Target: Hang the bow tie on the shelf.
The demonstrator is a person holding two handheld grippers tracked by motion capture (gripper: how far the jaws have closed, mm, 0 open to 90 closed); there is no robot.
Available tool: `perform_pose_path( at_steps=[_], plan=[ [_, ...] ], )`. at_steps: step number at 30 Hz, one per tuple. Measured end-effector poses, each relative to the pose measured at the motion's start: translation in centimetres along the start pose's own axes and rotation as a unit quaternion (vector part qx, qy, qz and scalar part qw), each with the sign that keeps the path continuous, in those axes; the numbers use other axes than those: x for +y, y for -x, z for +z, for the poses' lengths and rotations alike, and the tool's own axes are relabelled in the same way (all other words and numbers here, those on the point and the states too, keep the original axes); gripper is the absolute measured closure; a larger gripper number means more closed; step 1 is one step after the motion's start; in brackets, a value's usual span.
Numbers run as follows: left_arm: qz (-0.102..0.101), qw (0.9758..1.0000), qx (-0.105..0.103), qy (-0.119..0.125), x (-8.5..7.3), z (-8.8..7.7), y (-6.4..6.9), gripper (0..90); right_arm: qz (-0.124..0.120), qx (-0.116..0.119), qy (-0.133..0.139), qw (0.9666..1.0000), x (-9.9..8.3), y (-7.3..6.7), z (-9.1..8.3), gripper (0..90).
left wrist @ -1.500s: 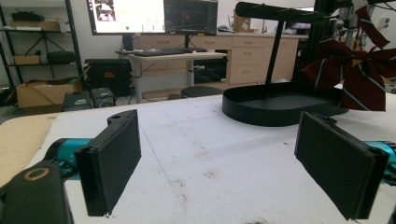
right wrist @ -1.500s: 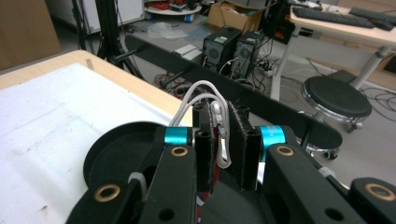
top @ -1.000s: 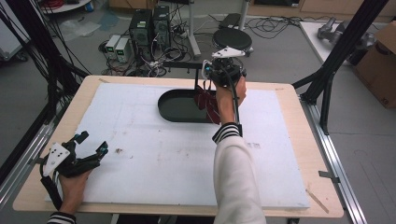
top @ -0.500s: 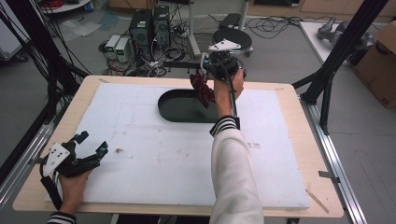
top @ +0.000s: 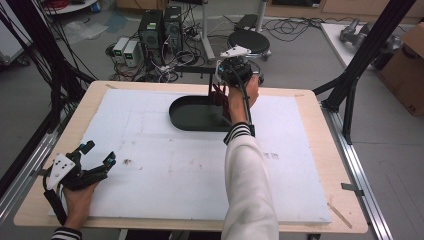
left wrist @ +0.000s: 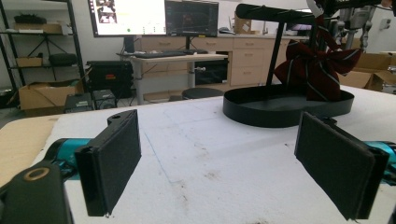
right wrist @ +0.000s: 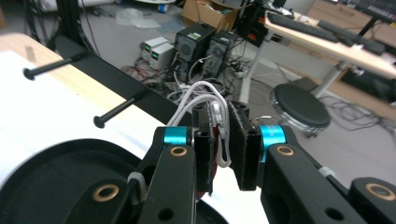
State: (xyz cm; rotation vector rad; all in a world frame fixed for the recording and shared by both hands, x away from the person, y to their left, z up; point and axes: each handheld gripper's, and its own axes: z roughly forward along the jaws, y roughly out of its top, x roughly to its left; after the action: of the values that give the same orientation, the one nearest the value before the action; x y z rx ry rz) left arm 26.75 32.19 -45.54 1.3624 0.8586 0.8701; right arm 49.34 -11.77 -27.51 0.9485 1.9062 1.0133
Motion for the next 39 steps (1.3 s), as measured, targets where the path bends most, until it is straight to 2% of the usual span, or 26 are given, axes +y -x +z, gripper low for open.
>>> perform_pose_path(
  at_steps=[12, 15, 20, 24, 28, 29, 32, 39],
  plan=[
    [-0.001, 1.0000, 0.000, 0.000, 0.0, 0.0, 0.0, 14.8, 0.000, -0.011, -0.014, 0.9998, -0.7, 0.6, 0.9, 80.3],
    [-0.001, 1.0000, 0.000, -0.001, 0.0, 0.0, 0.0, 14.8, -0.010, -0.011, -0.023, 0.9996, -0.8, 0.8, 1.0, 78.8],
    [-0.001, 1.0000, 0.000, 0.000, 0.0, 0.0, 0.0, 14.8, -0.030, -0.012, -0.036, 0.9988, -1.0, 1.0, 1.0, 72.5],
    [0.000, 1.0000, 0.000, 0.000, 0.0, 0.0, 0.0, 14.9, -0.035, -0.015, -0.038, 0.9986, -1.1, 1.2, 0.9, 66.9],
    [-0.001, 1.0000, 0.000, -0.001, 0.0, 0.0, 0.0, 14.8, -0.054, -0.024, -0.055, 0.9967, -1.3, 1.3, 1.0, 54.9],
    [-0.001, 1.0000, 0.000, -0.002, 0.0, 0.0, 0.0, 14.9, -0.066, -0.032, -0.056, 0.9957, -1.4, 1.2, 1.0, 47.1],
    [0.000, 1.0000, 0.000, -0.001, 0.0, 0.0, 0.0, 14.9, -0.086, -0.039, -0.055, 0.9941, -1.3, 1.1, 0.8, 44.8],
    [0.000, 1.0000, 0.000, -0.002, 0.0, 0.0, 0.0, 14.9, -0.101, -0.051, -0.060, 0.9918, -1.4, 1.1, 0.8, 37.0]
  ],
)
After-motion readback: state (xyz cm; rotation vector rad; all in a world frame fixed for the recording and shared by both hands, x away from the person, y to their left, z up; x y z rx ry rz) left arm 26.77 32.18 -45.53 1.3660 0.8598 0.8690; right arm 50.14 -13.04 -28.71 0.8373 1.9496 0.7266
